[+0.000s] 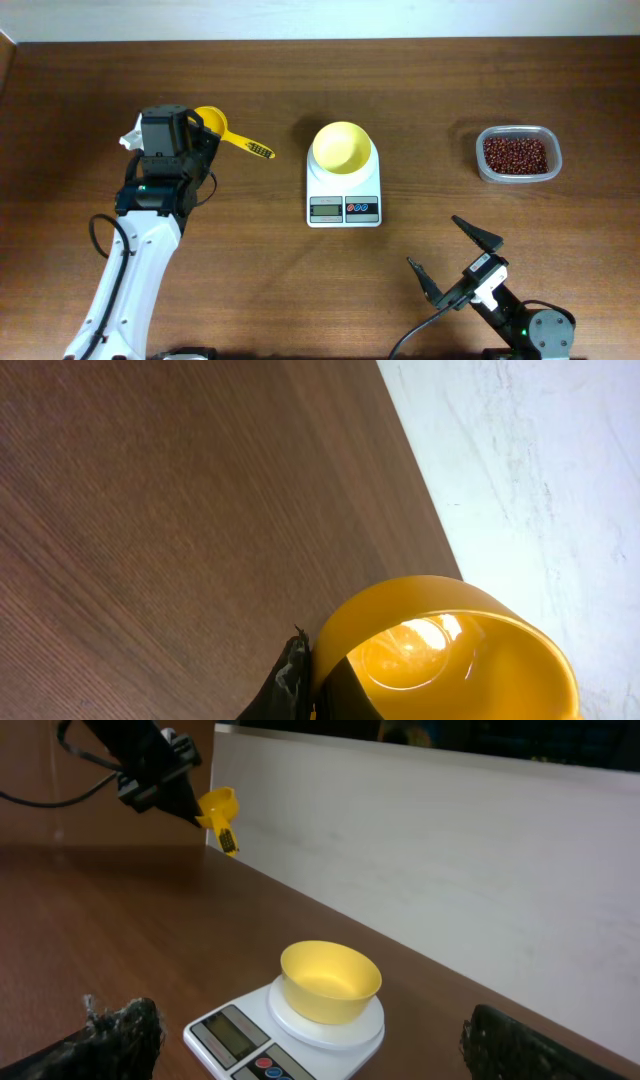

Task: Scoop item into bowl and weigh 50g on scale
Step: 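Lift the yellow scoop with the left gripper, handle pointing right, then move the right gripper left toward the scoop handle held by the left gripper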

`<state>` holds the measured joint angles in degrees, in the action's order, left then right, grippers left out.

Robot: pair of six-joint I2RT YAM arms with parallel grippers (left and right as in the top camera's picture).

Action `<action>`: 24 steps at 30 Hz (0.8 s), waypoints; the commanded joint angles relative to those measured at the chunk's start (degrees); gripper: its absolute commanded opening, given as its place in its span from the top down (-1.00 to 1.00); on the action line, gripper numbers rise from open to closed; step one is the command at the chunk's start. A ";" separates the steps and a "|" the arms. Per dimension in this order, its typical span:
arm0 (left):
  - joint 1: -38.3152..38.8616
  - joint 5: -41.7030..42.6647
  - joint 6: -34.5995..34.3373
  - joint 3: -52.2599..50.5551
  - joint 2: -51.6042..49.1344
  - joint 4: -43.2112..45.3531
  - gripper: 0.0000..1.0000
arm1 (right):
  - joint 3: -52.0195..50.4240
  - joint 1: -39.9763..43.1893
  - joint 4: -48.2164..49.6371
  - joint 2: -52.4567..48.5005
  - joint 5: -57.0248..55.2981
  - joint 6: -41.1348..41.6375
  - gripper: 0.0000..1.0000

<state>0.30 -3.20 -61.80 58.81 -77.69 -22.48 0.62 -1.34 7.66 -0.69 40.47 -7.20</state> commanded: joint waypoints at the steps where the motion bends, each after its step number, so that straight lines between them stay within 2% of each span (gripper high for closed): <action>1: -0.20 0.46 -0.50 0.59 0.79 -0.28 1.00 | -0.31 -0.52 1.05 0.28 1.31 0.81 -0.97; 3: -0.20 0.46 -0.50 0.59 0.79 -0.33 1.00 | -0.31 -0.52 1.60 0.28 0.87 1.01 -0.97; 11: -0.20 0.48 -0.50 0.59 0.79 -0.33 1.00 | 0.35 -0.52 1.57 0.22 -7.80 16.09 -0.97; 15: -0.20 0.48 -0.50 0.59 0.79 -0.33 1.00 | 2.12 -0.52 1.60 0.11 -8.22 23.78 -0.97; 20: -0.20 0.48 -0.50 0.59 0.79 -0.33 1.00 | 6.99 -0.52 1.57 -3.65 -8.22 25.73 -0.97; 24: -0.20 0.66 -0.50 0.59 0.79 -0.33 1.00 | 12.17 -0.52 1.57 -13.40 -7.74 25.73 -0.97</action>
<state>0.30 -3.18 -61.80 58.81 -77.69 -22.87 8.58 -1.39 9.13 -7.84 32.88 17.21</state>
